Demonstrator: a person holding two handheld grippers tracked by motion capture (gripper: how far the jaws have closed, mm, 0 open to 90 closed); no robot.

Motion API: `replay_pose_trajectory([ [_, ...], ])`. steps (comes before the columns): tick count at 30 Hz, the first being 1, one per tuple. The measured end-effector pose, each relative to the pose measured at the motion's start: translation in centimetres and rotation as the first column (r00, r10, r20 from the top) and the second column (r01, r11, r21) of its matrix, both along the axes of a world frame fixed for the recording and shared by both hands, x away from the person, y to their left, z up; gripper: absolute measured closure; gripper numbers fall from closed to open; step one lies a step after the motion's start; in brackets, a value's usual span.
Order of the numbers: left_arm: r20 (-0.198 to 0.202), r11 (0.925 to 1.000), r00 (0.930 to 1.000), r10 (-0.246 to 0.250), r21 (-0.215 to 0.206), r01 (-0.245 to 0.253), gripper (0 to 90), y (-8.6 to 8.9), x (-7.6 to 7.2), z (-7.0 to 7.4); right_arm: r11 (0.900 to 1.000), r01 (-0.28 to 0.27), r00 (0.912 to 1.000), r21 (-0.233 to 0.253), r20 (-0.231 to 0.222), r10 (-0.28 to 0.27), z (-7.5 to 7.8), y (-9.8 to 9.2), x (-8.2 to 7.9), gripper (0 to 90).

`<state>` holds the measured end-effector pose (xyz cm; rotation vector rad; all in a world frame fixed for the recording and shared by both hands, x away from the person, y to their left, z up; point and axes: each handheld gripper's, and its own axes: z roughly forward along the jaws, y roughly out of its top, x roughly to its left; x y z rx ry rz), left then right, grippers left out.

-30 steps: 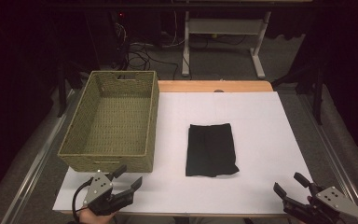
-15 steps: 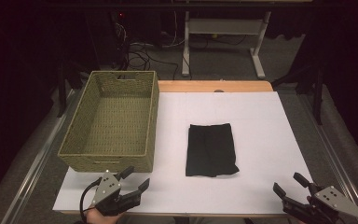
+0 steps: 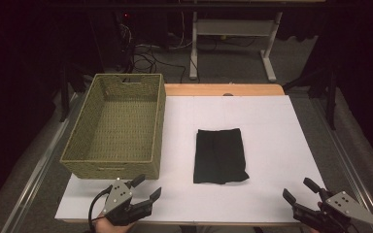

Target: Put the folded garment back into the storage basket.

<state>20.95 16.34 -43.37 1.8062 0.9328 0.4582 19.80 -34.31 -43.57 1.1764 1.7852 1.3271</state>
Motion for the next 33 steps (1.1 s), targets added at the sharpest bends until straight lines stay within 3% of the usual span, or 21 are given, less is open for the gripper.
replay_pose_trajectory([
  [8, 0.0, 0.9995, 0.9995, -0.03, 0.008, 0.03, 30.0, -1.2, -0.1, 0.0, 1.0, 0.0, 0.9999, -0.003, 0.012, 0.0, 0.1, 0.1, -0.2, 21.8],
  [16, -0.013, 0.9983, 0.9986, -0.051, -0.03, 0.05, 30.0, -2.5, 0.4, 0.0, 1.0, -0.007, 0.9999, -0.013, 0.011, 0.007, 0.1, 0.2, -0.3, 21.8],
  [21, 0.002, 0.997, 0.9971, -0.076, -0.007, 0.076, 30.0, -4.0, 0.5, -0.1, 1.0, -0.018, 0.9998, -0.003, 0.013, 0.018, 0.1, 0.1, -0.3, 21.8],
  [28, -0.013, 0.9946, 0.9946, -0.103, 0.004, 0.103, 30.0, -5.9, 1.3, -0.3, 0.999, -0.024, 0.9994, -0.021, 0.023, 0.024, 0.1, 0.2, -0.5, 22.0],
  [33, -0.018, 0.9922, 0.9928, -0.119, 0.037, 0.119, 29.9, -7.6, 2.0, -0.5, 1.0, -0.022, 0.9996, -0.016, 0.018, 0.023, 0.0, 0.0, -0.5, 21.8],
])
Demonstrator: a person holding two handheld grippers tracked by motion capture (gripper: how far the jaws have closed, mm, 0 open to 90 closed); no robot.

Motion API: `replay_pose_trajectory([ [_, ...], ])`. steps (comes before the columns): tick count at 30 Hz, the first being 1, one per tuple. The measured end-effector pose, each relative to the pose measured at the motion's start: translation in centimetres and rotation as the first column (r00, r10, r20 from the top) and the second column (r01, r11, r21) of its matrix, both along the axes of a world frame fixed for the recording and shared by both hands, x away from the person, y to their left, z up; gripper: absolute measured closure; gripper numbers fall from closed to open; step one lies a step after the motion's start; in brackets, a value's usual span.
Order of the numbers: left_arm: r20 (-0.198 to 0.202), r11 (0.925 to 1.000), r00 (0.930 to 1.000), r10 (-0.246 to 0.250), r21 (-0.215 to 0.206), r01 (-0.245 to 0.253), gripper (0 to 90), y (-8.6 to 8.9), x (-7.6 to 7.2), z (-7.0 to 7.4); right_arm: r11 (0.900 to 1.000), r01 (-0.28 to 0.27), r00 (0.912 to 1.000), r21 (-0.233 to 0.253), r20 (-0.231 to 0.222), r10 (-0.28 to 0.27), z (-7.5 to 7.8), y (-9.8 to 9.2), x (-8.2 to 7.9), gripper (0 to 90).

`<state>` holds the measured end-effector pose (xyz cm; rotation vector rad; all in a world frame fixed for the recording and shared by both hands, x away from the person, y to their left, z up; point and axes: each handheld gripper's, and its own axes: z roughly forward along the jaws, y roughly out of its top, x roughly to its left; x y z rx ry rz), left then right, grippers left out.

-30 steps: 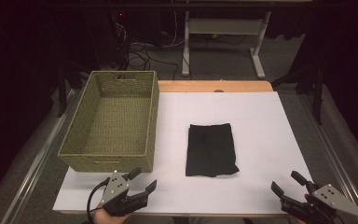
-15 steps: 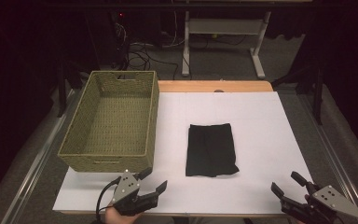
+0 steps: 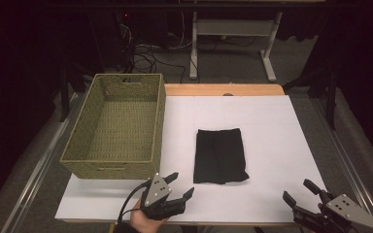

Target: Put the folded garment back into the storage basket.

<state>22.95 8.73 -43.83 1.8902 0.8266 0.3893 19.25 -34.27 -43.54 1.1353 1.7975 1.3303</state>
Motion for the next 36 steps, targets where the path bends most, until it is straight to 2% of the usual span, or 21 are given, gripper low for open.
replay_pose_trajectory([
  [3, -0.035, 0.9998, 0.9992, -0.02, -0.004, 0.019, 29.9, -1.2, 0.9, -0.2, 1.0, 0.002, 1.0, 0.005, -0.005, -0.002, 0.0, 0.0, 0.0, 21.7],
  [4, -0.035, 0.9998, 0.9992, -0.02, -0.004, 0.019, 30.0, -1.2, 0.9, -0.2, 1.0, 0.002, 1.0, 0.005, -0.005, -0.002, 0.0, 0.0, -0.1, 21.7],
  [5, -0.077, 0.9991, 0.9962, -0.041, -0.015, 0.04, 30.0, -1.5, 1.5, -0.2, 1.0, 0.001, 1.0, 0.004, -0.005, -0.001, 0.0, 0.0, -0.1, 21.7],
  [6, -0.077, 0.9991, 0.9962, -0.041, -0.015, 0.04, 30.0, -1.5, 1.5, -0.2, 1.0, 0.001, 1.0, 0.004, -0.005, -0.001, 0.0, 0.0, -0.1, 21.7],
  [7, -0.096, 0.9983, 0.9938, -0.057, -0.019, 0.056, 30.0, -1.9, 2.1, -0.2, 1.0, 0.007, 1.0, -0.002, -0.004, -0.007, -0.1, 0.0, -0.1, 21.7],
  [10, -0.112, 0.998, 0.9918, -0.062, 0.0, 0.063, 30.0, -2.6, 2.9, 0.0, 1.0, 0.014, 0.9999, -0.007, -0.003, -0.014, -0.1, 0.0, -0.1, 21.7],
  [15, -0.113, 0.9972, 0.9918, -0.06, 0.037, 0.065, 30.0, -3.6, 3.7, 0.3, 1.0, 0.008, 1.0, -0.008, -0.002, -0.008, -0.1, 0.0, -0.2, 21.7],
  [16, -0.127, 0.9966, 0.9903, -0.057, 0.052, 0.064, 30.0, -4.1, 4.2, 0.5, 1.0, 0.009, 1.0, -0.007, -0.002, -0.009, -0.1, -0.1, -0.2, 21.7],
  [19, -0.177, 0.9955, 0.982, -0.067, 0.055, 0.078, 29.9, -4.6, 5.2, 0.8, 1.0, 0.01, 0.9999, -0.005, -0.004, -0.01, -0.1, -0.1, -0.2, 21.6],
  [21, -0.184, 0.9949, 0.9808, -0.064, 0.064, 0.077, 29.9, -4.8, 5.5, 0.9, 1.0, 0.011, 0.9999, -0.005, -0.004, -0.011, -0.1, -0.1, -0.2, 21.6],
  [22, -0.196, 0.9931, 0.9794, -0.048, 0.095, 0.068, 29.8, -5.2, 6.1, 1.0, 1.0, 0.011, 0.9999, -0.006, -0.005, -0.011, -0.1, -0.1, -0.2, 21.6],
  [23, -0.196, 0.9931, 0.9794, -0.048, 0.095, 0.068, 29.8, -5.2, 6.1, 1.0, 1.0, 0.01, 0.9999, -0.006, -0.005, -0.01, -0.1, -0.1, -0.2, 21.6],
  [25, -0.223, 0.991, 0.9744, -0.028, 0.121, 0.056, 29.8, -5.6, 7.1, 1.1, 1.0, 0.013, 0.9999, -0.008, -0.004, -0.013, -0.1, 0.0, -0.2, 21.6],
  [32, -0.258, 0.9884, 0.966, 0.016, 0.15, 0.024, 29.5, -6.4, 8.8, 1.1, 1.0, 0.016, 0.9999, -0.008, -0.005, -0.016, -0.1, -0.1, -0.1, 21.3],
  [36, -0.287, 0.9816, 0.9575, 0.03, 0.189, 0.026, 29.0, -7.0, 9.8, 1.1, 1.0, 0.016, 0.9999, -0.006, -0.004, -0.016, -0.1, -0.1, -0.1, 21.1],
])
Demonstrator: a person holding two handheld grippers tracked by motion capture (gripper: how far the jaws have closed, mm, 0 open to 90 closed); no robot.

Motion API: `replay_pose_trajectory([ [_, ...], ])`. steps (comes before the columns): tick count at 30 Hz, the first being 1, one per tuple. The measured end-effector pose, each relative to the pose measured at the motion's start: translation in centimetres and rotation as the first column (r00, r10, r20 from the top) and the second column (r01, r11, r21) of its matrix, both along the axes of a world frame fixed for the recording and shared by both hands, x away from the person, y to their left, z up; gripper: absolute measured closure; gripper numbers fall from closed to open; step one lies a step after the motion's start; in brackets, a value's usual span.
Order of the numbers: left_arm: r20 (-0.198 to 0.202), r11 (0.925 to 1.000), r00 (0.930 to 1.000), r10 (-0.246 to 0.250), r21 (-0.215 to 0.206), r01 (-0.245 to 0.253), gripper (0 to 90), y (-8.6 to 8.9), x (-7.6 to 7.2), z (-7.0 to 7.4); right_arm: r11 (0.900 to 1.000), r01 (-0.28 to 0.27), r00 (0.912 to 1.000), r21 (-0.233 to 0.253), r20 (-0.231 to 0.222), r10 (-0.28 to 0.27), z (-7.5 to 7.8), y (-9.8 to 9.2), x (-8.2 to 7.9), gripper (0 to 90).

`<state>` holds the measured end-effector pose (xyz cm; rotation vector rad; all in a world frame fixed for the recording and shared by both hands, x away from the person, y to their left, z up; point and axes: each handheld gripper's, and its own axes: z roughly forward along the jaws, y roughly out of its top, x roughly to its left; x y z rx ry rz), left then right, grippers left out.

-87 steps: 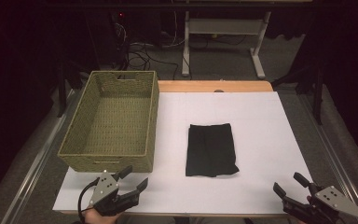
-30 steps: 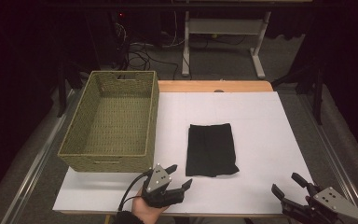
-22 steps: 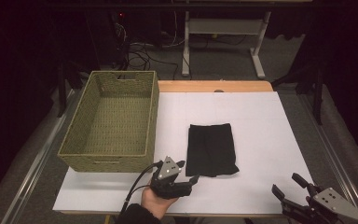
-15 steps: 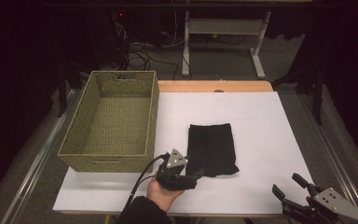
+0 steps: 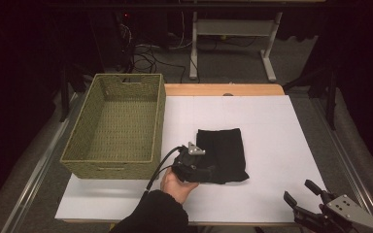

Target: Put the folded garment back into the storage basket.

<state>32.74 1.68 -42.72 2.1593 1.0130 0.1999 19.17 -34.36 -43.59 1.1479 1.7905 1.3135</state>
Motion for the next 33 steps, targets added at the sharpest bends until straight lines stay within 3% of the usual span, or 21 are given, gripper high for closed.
replay_pose_trajectory([
  [4, -0.025, 0.9997, 0.9996, 0.013, 0.023, -0.012, 26.5, -0.5, 1.1, 0.0, 1.0, 0.001, 1.0, 0.0, -0.004, -0.001, 0.0, 0.0, 0.1, 21.1],
  [7, -0.04, 0.9976, 0.999, 0.018, 0.067, -0.016, 24.4, -0.9, 2.1, 0.0, 1.0, -0.003, 0.9999, 0.001, -0.012, 0.003, -0.1, 0.0, 0.1, 21.1],
  [10, -0.061, 0.9968, 0.9976, 0.033, 0.074, -0.028, 21.8, -1.3, 3.1, 0.1, 1.0, 0.002, 0.9999, -0.001, -0.013, -0.002, -0.1, 0.1, 0.2, 21.1],
  [14, -0.114, 0.9939, 0.9913, 0.066, 0.095, -0.055, 15.3, -2.1, 4.9, -0.2, 1.0, 0.0, 0.9999, -0.002, -0.017, 0.0, -0.1, 0.1, 0.3, 21.1],
  [18, -0.127, 0.9907, 0.9894, 0.07, 0.124, -0.054, 15.0, -2.7, 5.5, -0.5, 1.0, 0.003, 0.9998, -0.002, -0.021, -0.003, -0.1, 0.0, 0.4, 21.1],
  [28, -0.198, 0.9809, 0.9739, 0.111, 0.179, -0.075, 12.9, -3.1, 7.6, -2.4, 1.0, 0.002, 0.9996, -0.003, -0.028, -0.003, -0.2, 0.1, 0.5, 21.0],
  [33, -0.183, 0.9796, 0.9761, 0.117, 0.183, -0.083, 11.7, -3.2, 7.6, -2.5, 1.0, 0.004, 0.9994, -0.006, -0.033, -0.004, -0.2, 0.1, 0.5, 21.0],
])
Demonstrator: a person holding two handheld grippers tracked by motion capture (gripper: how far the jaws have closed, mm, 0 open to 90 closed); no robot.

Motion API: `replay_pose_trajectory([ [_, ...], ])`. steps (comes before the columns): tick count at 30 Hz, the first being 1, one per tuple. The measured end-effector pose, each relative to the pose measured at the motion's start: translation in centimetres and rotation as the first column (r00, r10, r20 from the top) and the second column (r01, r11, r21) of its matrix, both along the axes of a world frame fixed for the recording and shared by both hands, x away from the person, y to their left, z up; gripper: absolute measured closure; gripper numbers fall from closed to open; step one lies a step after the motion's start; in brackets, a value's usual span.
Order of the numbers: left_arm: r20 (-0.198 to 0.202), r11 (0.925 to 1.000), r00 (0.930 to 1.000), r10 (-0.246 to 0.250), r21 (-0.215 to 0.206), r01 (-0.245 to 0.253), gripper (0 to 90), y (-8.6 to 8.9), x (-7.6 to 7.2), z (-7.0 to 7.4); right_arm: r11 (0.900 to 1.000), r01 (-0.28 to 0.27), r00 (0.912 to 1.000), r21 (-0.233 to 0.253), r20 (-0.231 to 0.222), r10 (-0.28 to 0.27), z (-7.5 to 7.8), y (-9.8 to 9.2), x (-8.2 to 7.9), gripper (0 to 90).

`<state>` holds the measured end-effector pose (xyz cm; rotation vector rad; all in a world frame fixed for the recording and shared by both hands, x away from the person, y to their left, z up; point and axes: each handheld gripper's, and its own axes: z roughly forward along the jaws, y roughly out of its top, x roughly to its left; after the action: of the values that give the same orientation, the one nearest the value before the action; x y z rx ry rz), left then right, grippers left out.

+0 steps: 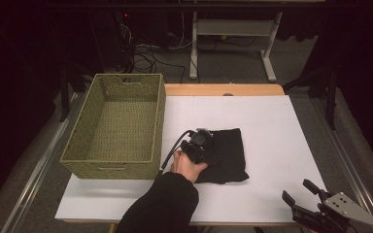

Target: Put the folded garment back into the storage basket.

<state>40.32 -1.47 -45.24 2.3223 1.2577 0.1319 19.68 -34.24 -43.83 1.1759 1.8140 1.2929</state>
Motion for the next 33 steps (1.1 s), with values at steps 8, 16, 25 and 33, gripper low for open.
replay_pose_trajectory([
  [8, 0.025, 0.9995, 0.9996, -0.015, -0.029, 0.016, 21.7, -0.1, -0.7, 0.0, 1.0, -0.008, 0.9999, -0.005, -0.008, 0.008, 0.0, 0.2, 0.2, 21.0],
  [16, 0.029, 0.9975, 0.9982, -0.053, -0.045, 0.054, 46.4, -0.5, -1.2, 0.3, 1.0, -0.03, 0.9995, -0.009, -0.009, 0.03, -0.1, 0.4, 0.6, 21.1],
  [25, 0.015, 0.9947, 0.9963, -0.085, -0.057, 0.085, 66.1, -0.6, -1.0, 0.8, 0.999, -0.035, 0.9993, -0.009, -0.015, 0.035, -0.1, 0.5, 0.8, 21.1],
  [33, 0.063, 0.9876, 0.9918, -0.111, -0.105, 0.117, 70.3, -0.6, -1.4, 3.4, 1.0, -0.029, 0.9995, 0.001, -0.013, 0.029, -0.1, 0.3, 0.8, 21.1],
])
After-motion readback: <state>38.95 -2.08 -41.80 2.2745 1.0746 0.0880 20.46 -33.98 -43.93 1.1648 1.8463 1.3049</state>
